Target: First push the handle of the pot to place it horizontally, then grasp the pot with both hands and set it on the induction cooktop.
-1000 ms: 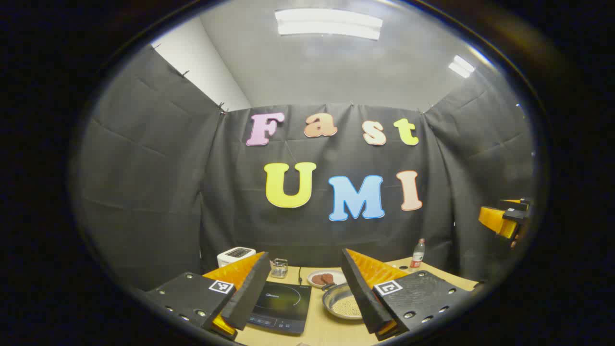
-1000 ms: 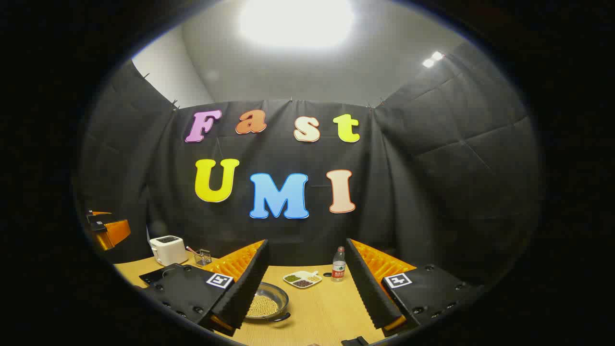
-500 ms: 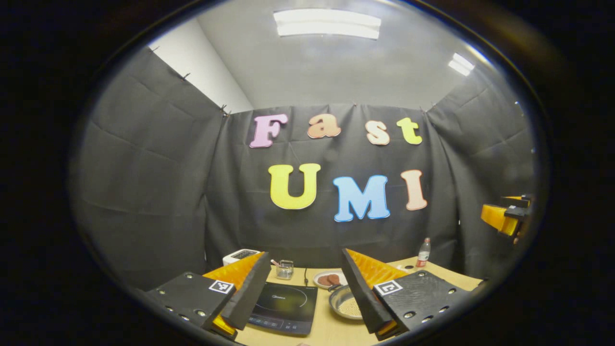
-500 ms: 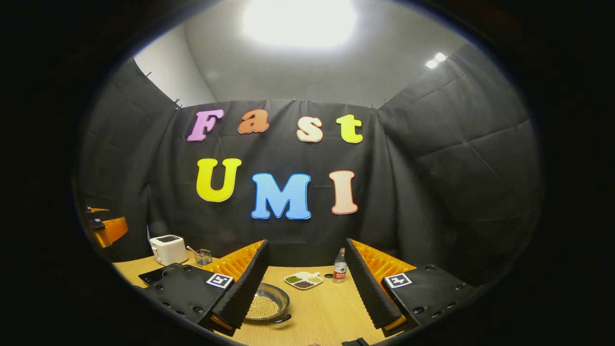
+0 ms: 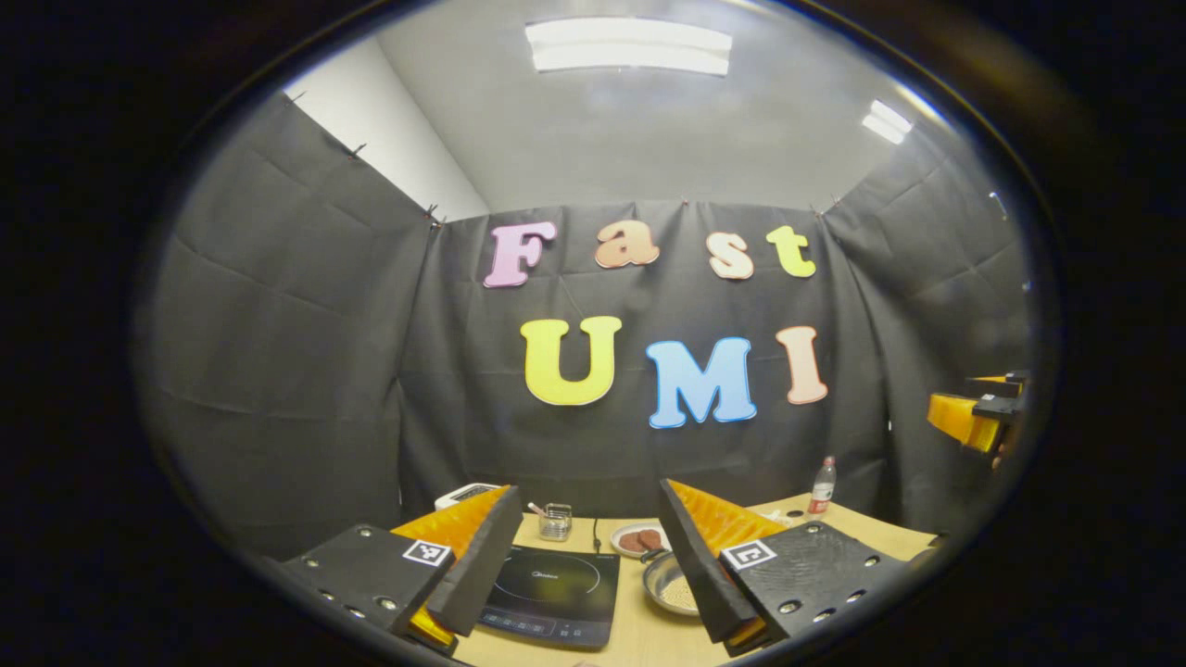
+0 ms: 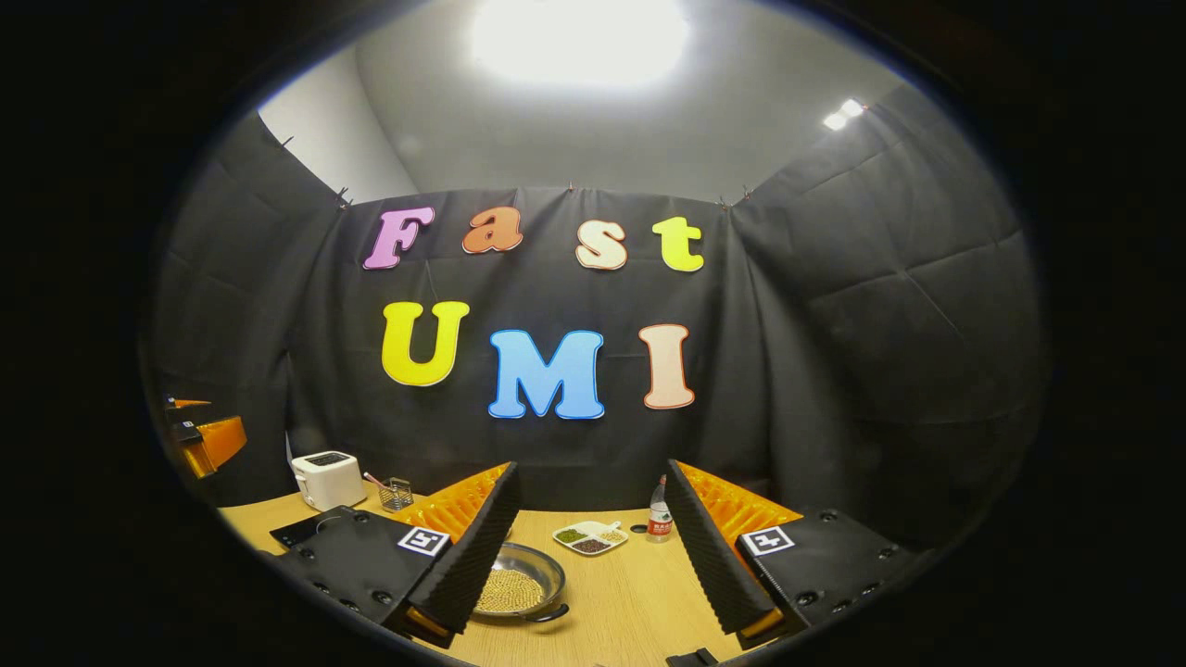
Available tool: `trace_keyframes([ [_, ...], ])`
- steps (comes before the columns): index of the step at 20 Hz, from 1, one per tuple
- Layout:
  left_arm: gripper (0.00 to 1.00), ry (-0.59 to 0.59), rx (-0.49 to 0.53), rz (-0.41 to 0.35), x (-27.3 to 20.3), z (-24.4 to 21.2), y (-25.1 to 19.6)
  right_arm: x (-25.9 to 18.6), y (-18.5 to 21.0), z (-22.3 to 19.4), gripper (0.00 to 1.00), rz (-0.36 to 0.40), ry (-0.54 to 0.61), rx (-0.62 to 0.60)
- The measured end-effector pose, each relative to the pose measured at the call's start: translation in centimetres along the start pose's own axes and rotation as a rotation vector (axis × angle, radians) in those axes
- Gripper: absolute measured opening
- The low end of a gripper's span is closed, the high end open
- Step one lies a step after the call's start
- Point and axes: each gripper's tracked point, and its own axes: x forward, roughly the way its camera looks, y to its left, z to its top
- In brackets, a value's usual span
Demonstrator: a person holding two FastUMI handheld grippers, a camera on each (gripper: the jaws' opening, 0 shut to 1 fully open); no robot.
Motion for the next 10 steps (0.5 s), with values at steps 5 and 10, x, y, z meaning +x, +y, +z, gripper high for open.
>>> trace_keyframes([
  [5,0.86,-0.005,0.008,0.000,0.1,0.2,0.5,0.1,0.9,-0.1,0.96,0.012,0.006,-0.004],
  [10,0.90,-0.009,0.019,-0.003,0.2,0.2,1.2,0.2,1.9,0.4,0.81,0.027,-0.007,0.008],
])
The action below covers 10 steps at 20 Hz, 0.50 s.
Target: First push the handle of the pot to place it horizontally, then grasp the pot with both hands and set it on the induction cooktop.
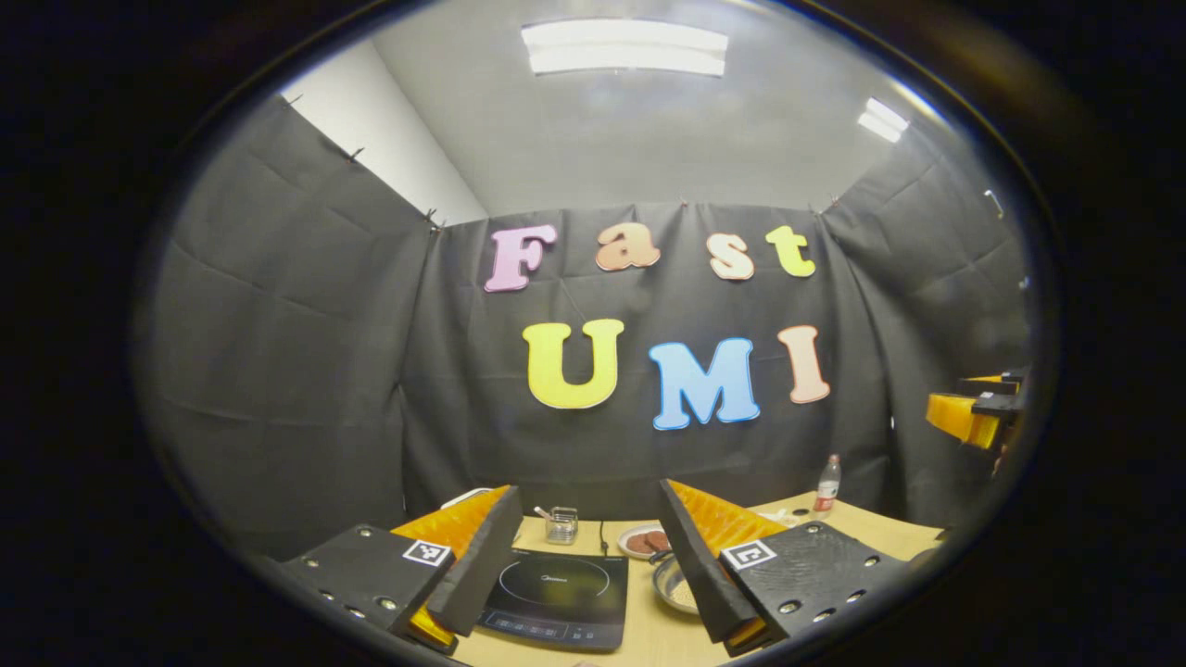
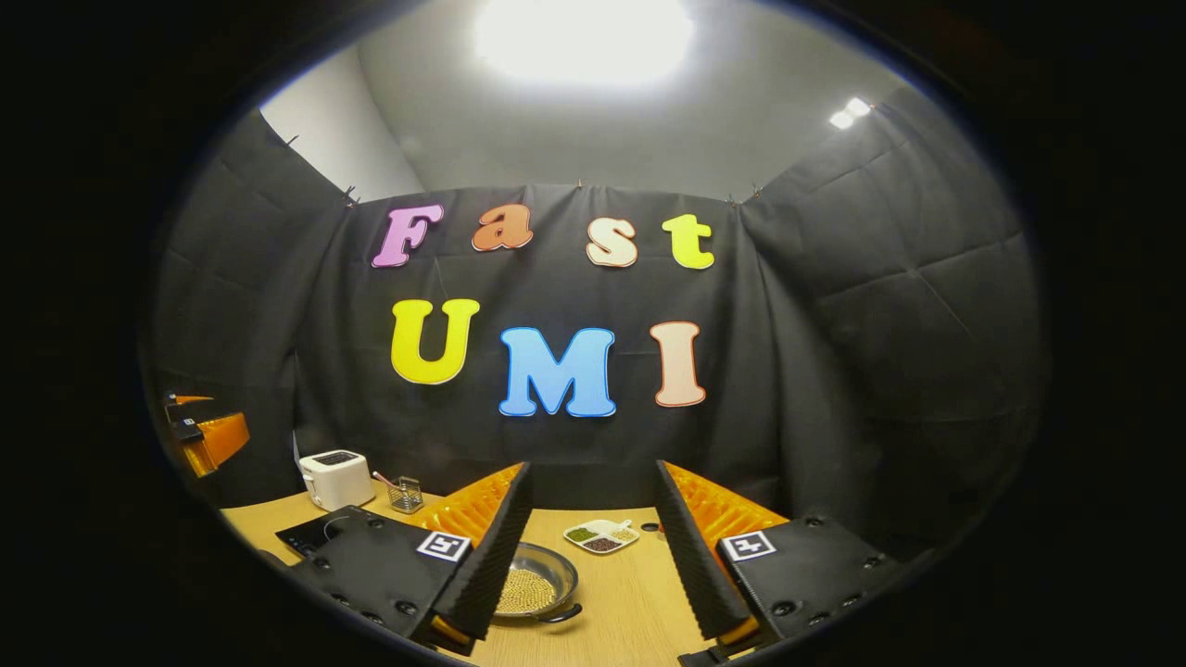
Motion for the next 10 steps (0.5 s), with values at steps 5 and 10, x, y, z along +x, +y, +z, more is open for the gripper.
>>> trace_keyframes([
  [5,0.90,-0.003,0.000,-0.004,0.4,0.0,0.8,0.1,1.1,-0.1,0.51,0.012,0.000,-0.012],
  [10,0.90,-0.002,0.008,-0.013,0.6,-0.3,1.5,0.4,2.0,-1.1,0.19,-0.002,0.019,-0.034],
])
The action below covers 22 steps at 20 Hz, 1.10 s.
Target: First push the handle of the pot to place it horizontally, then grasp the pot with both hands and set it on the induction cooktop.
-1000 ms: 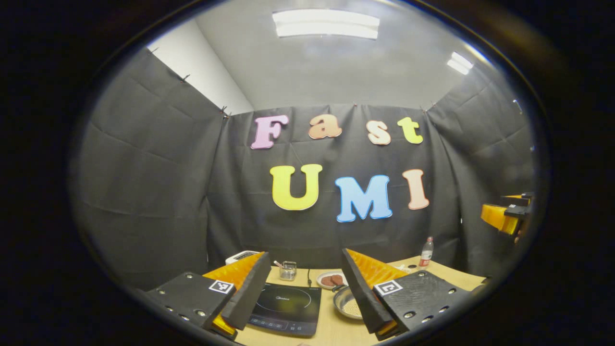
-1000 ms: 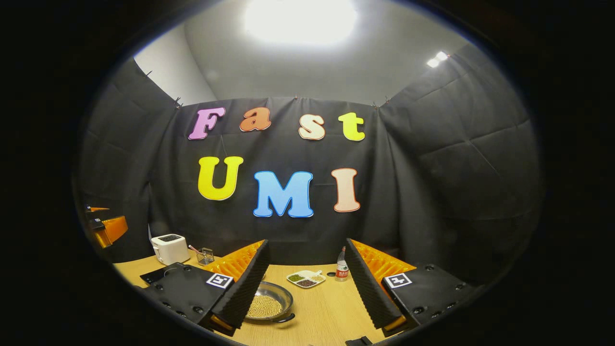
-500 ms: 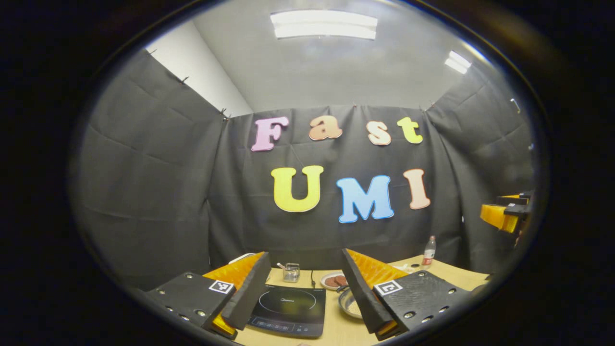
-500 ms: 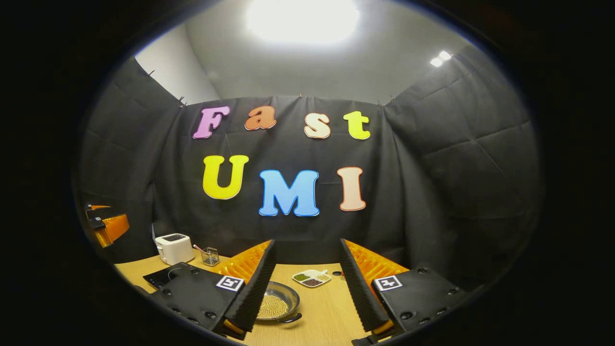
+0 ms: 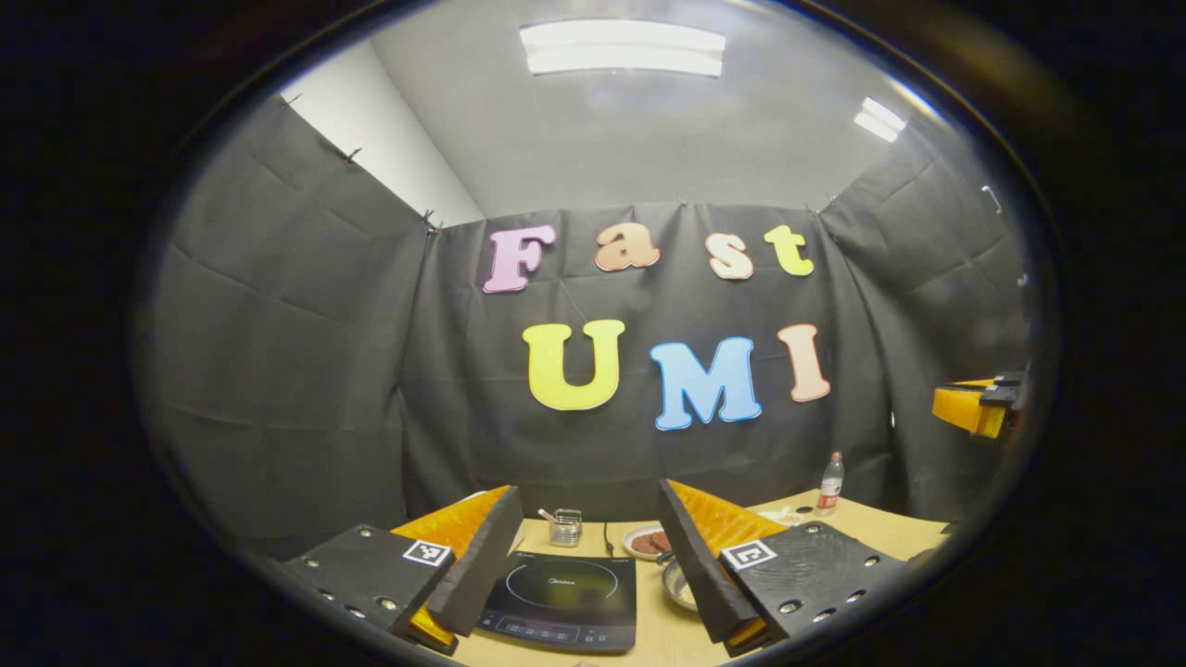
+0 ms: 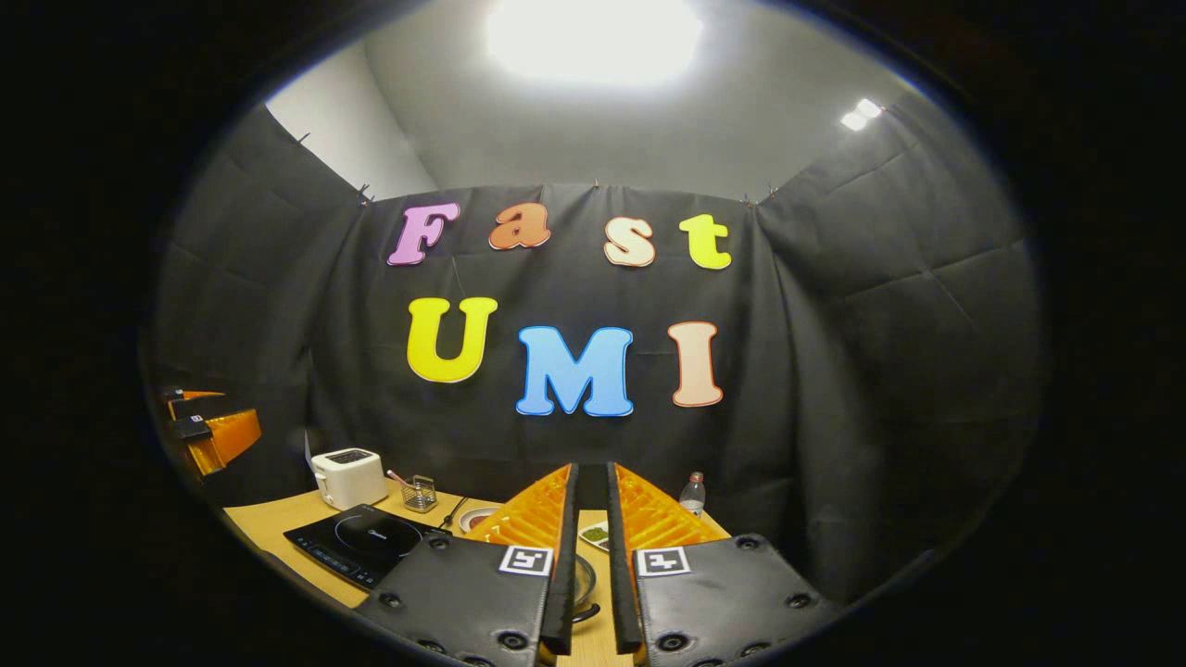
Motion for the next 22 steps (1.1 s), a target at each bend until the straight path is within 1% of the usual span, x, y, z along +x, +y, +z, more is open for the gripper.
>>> trace_keyframes([
  [1,0.90,-0.001,0.001,-0.002,0.0,0.0,0.2,-0.1,0.1,0.3,0.13,0.002,-0.003,-0.003],
  [2,0.90,-0.003,0.002,-0.002,0.1,-0.1,0.4,0.0,0.4,-0.1,0.03,0.019,0.005,0.001],
  [3,0.90,-0.004,0.001,-0.005,0.2,-0.1,0.7,0.0,1.4,-0.6,0.02,0.038,0.021,0.007],
  [4,0.85,-0.003,0.000,-0.009,0.3,-0.3,0.9,0.3,2.0,-1.2,0.02,0.052,0.040,0.006],
  [5,0.89,0.002,0.001,-0.013,0.4,-0.6,1.1,0.5,2.2,-1.9,0.00,0.059,0.060,0.002],
  [6,0.89,0.001,0.000,-0.017,0.5,-0.7,1.2,0.7,2.6,-2.6,0.02,0.069,0.081,0.001],
  [9,0.90,0.008,0.003,-0.014,0.9,-1.3,2.0,1.0,4.0,-5.0,0.02,0.111,0.150,-0.003],
  [10,0.85,0.010,0.003,-0.013,0.9,-1.3,2.0,1.2,4.3,-5.7,0.02,0.129,0.174,-0.011],
  [11,0.90,0.010,0.002,-0.015,1.1,-1.2,1.8,1.3,4.6,-6.6,0.02,0.148,0.197,-0.019],
  [12,0.89,0.011,0.005,-0.016,1.4,-1.4,1.5,1.6,4.8,-7.4,0.00,0.166,0.222,-0.024],
  [13,0.89,0.013,0.011,-0.014,1.7,-1.5,1.4,1.8,5.3,-8.5,0.00,0.193,0.250,-0.028],
  [14,0.90,0.014,0.017,-0.007,1.9,-1.7,1.2,2.0,5.5,-9.8,0.02,0.214,0.283,-0.035],
  [15,0.90,0.019,0.020,0.002,2.3,-1.9,1.1,2.2,5.6,-10.9,0.00,0.235,0.313,-0.041],
  [16,0.85,0.026,0.021,0.014,2.6,-2.3,1.0,2.5,5.8,-11.9,0.02,0.259,0.340,-0.042],
  [17,0.90,0.036,0.019,0.028,2.9,-2.5,0.8,2.7,6.2,-13.0,0.02,0.286,0.365,-0.042],
  [18,0.90,0.039,0.018,0.037,3.2,-2.6,0.6,3.0,6.4,-13.8,0.02,0.313,0.384,-0.048],
  [19,0.85,0.040,0.021,0.046,3.7,-2.6,0.3,3.5,6.6,-14.6,0.00,0.336,0.400,-0.058],
  [20,0.90,0.044,0.027,0.057,4.0,-2.8,0.1,3.8,6.7,-15.5,0.02,0.360,0.419,-0.067],
  [22,0.90,0.051,0.038,0.078,4.7,-3.0,-0.1,4.3,7.3,-17.8,0.02,0.412,0.470,-0.075],
])
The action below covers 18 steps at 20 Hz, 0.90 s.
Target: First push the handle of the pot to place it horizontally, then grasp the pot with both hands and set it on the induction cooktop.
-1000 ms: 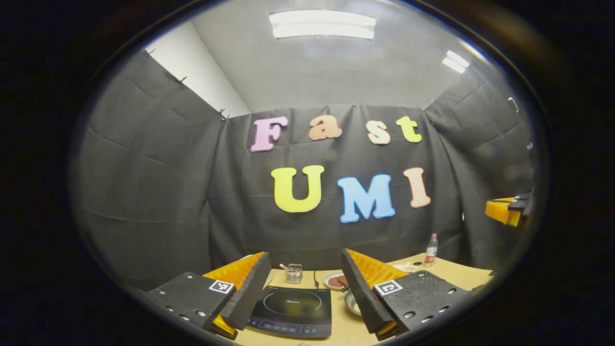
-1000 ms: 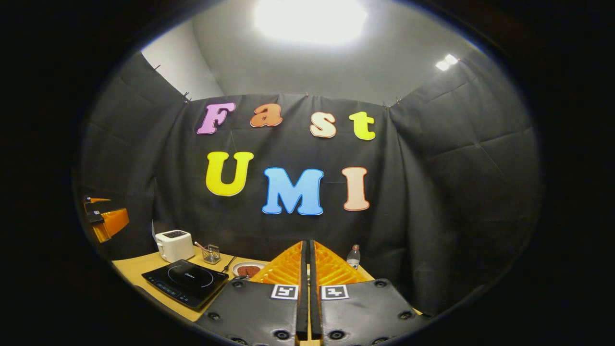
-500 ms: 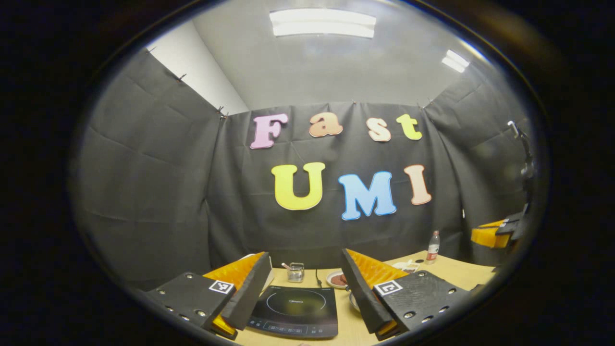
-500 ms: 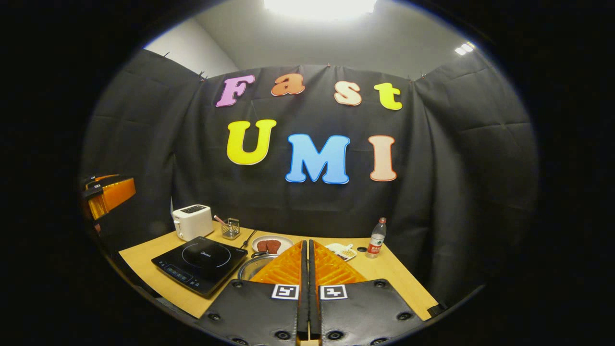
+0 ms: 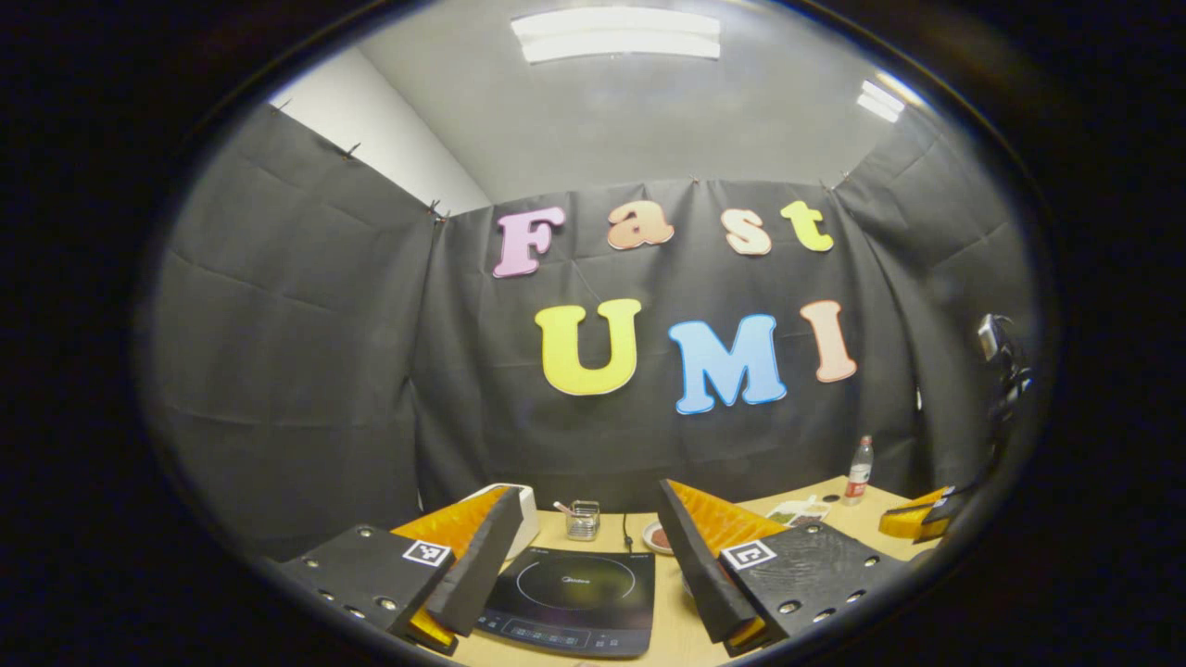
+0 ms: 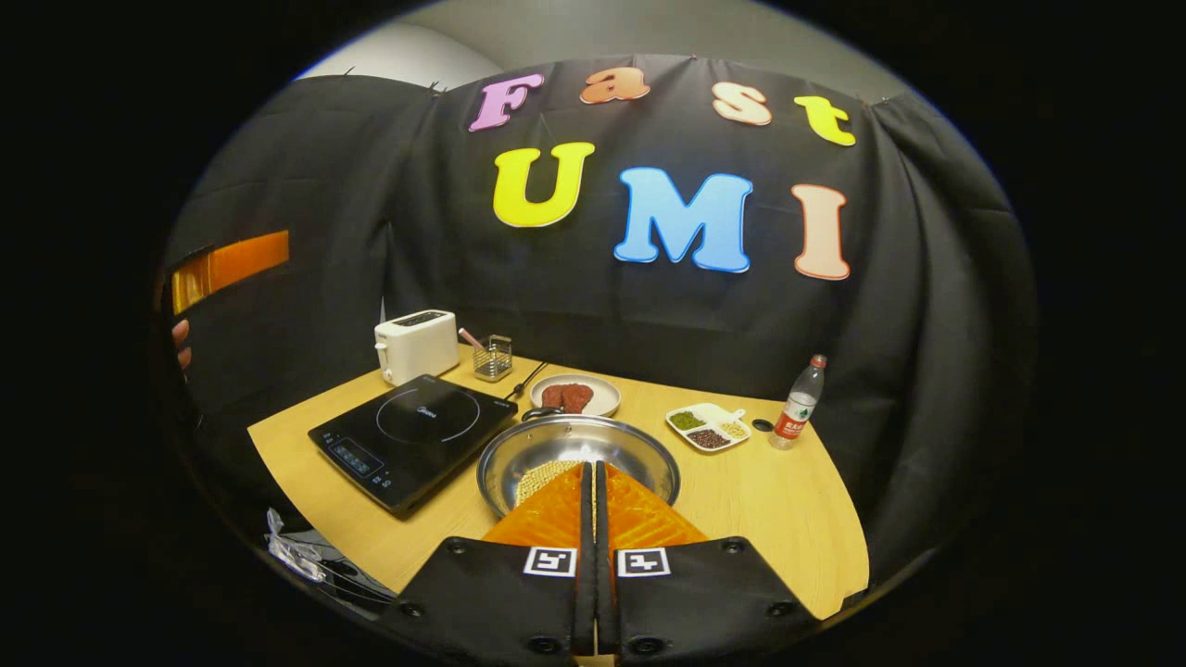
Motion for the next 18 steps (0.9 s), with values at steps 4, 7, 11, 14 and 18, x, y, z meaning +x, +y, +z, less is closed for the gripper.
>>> trace_keyframes([
  [4,0.86,0.011,0.003,0.038,0.9,-0.4,-0.6,2.0,0.1,-3.0,0.02,0.071,0.090,-0.028],
  [7,0.86,0.028,0.011,0.060,1.2,-0.9,-0.8,3.5,-0.2,-5.5,0.02,0.106,0.158,-0.025],
  [11,0.90,0.044,0.022,0.080,1.7,-1.5,-1.1,4.8,-0.2,-9.1,0.02,0.156,0.269,-0.011],
  [14,0.90,0.053,0.026,0.091,1.7,-1.9,-1.4,5.3,0.0,-11.1,0.00,0.183,0.326,-0.020],
  [18,0.90,0.053,0.045,0.107,1.7,-1.5,-1.4,6.2,0.6,-13.2,0.02,0.216,0.398,-0.014],
])
